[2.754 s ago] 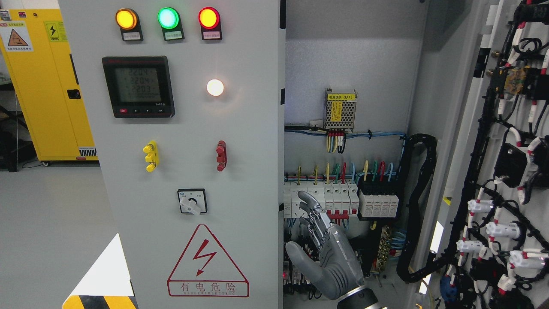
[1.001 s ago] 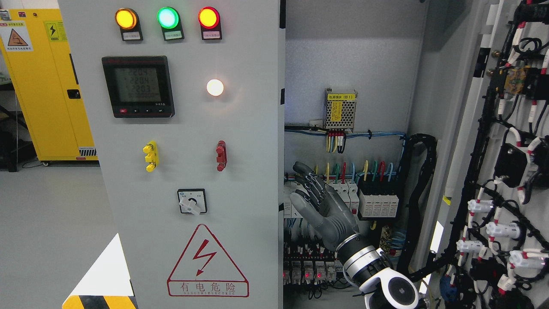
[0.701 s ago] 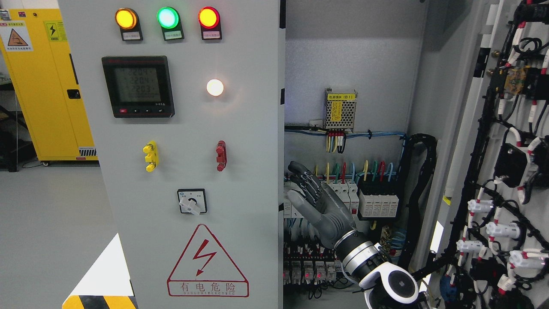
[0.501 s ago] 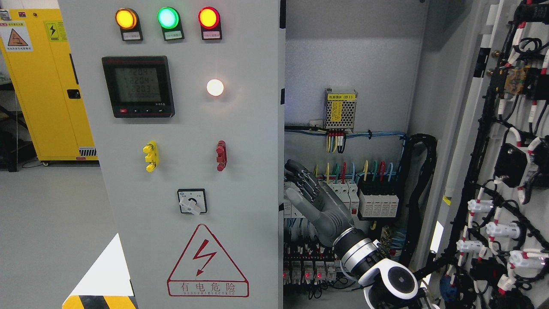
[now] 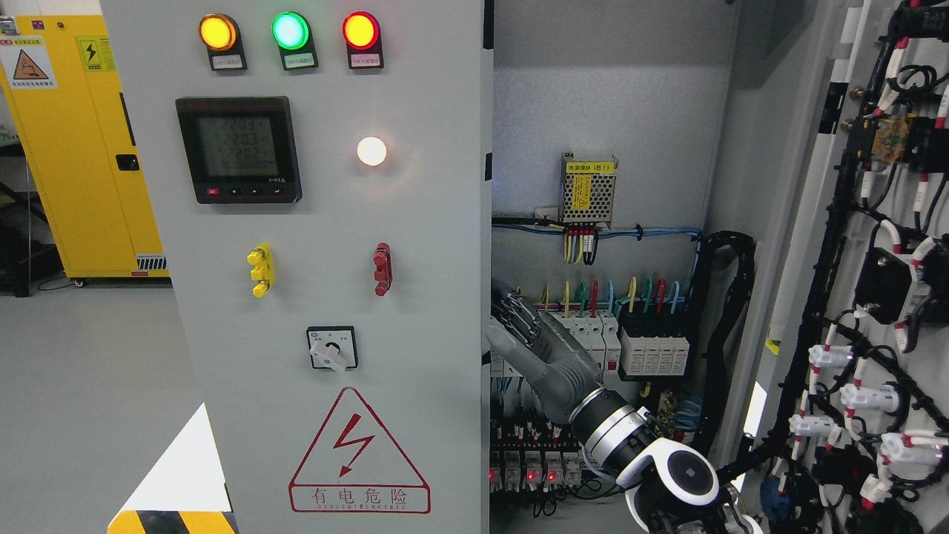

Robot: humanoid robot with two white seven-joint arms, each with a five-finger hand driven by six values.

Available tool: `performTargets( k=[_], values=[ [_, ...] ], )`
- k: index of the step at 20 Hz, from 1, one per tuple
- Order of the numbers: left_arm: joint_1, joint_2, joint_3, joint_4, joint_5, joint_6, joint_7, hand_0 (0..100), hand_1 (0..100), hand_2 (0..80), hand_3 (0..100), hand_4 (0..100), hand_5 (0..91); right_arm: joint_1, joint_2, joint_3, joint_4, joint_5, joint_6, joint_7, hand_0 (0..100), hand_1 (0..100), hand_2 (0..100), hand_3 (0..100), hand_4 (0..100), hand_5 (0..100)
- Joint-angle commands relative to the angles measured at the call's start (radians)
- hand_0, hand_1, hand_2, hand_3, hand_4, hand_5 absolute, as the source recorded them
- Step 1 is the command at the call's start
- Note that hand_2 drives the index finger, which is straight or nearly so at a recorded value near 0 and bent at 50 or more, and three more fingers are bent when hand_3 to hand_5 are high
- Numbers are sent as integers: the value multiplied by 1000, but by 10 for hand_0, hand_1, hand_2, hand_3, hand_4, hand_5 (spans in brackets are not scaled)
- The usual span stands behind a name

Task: Open door with both hands
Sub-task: 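Place the right hand fingers behind the lamp door's inner edge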

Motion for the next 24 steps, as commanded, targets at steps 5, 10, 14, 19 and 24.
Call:
performTargets(
  k=[5, 10, 14, 19, 24],
  values=[
    [-1, 34, 0, -1, 0, 0, 0, 120, 556, 0, 0, 0, 0, -38, 4, -12, 89, -35, -1, 25, 0, 500, 40, 0, 0, 0],
    [-1, 35, 0, -1, 0, 0, 0, 120, 556, 0, 0, 0, 0, -57, 4, -27, 115, -42, -1, 25, 0, 500, 40, 0, 0, 0],
    [-1, 35, 0, -1, 0, 0, 0, 120, 556, 0, 0, 0, 0, -55, -2, -39, 122, -72, -1, 46, 0, 500, 40, 0, 0, 0],
    [-1, 35, 0, 0, 0, 0, 0, 120, 556, 0, 0, 0, 0, -57, -3, -44, 120, -70, -1, 91, 0, 500, 40, 0, 0, 0],
    [-1, 34, 0, -1, 0, 0, 0, 120, 556, 0, 0, 0, 0, -65, -3, -44, 122, -70, -1, 112, 0, 500, 40, 0, 0, 0]
  ],
)
